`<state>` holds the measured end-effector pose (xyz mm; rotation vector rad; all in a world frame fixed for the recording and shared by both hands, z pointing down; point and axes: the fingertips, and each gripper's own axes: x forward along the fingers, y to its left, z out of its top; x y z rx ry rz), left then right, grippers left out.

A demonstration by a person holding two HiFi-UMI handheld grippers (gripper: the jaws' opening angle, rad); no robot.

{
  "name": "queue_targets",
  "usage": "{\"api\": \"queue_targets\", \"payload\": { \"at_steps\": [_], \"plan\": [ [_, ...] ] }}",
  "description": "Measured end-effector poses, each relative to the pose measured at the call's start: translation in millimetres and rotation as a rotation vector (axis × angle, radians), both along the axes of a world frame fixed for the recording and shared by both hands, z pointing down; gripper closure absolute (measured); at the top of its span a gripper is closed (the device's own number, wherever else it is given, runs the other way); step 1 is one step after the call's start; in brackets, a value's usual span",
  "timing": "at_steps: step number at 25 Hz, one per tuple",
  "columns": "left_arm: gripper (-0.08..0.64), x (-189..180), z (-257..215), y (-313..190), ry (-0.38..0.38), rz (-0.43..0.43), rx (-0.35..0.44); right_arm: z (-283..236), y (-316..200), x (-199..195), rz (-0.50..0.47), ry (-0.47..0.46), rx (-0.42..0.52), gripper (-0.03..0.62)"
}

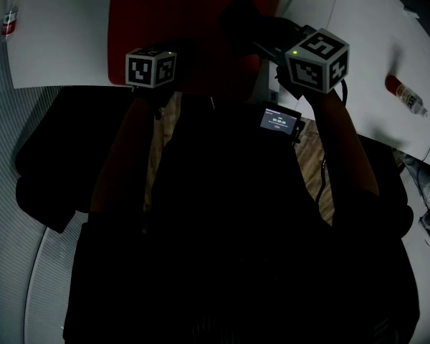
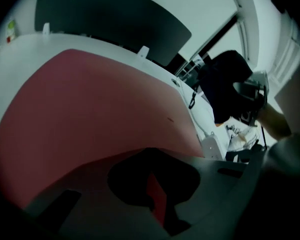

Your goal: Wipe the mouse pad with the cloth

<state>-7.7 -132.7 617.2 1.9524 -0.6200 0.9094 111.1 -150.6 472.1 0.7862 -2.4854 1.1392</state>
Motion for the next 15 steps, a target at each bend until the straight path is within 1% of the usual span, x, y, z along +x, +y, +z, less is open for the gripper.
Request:
{"api": "queue_targets", "payload": {
  "at_steps": [2, 3, 5, 7, 12, 14, 15],
  "plan": [
    [0.552, 2, 3, -4, 0.033, -0.019, -0.007, 1, 2, -2, -0.001, 0.002, 0.005, 0.517],
    [0.552, 3, 4, -4, 0.036, -0.013, -0.006, 2, 3, -4, -0.004, 0.005, 0.006, 0.517],
    [0.552, 5, 6, -3, 0.015, 0.011, -0.012, 4, 4, -5, -0.012, 0.012, 0.003, 0.516],
    [0.552, 5, 5, -4, -0.023, 0.044, -0.008, 7, 4, -6, -0.020, 0.018, -0.006, 0.517],
    [0.552, 7, 6, 2, -0.085, 0.155, 0.007, 21, 7, -10, -0.053, 0.065, -0.027, 0.517],
    [0.552, 7, 3, 0, -0.104, 0.164, 0.020, 29, 4, -10, -0.059, 0.078, -0.041, 0.517],
    [0.552, 8, 1, -2, -0.101, 0.152, 0.021, 34, 1, -10, -0.054, 0.074, -0.048, 0.517]
  ]
}}
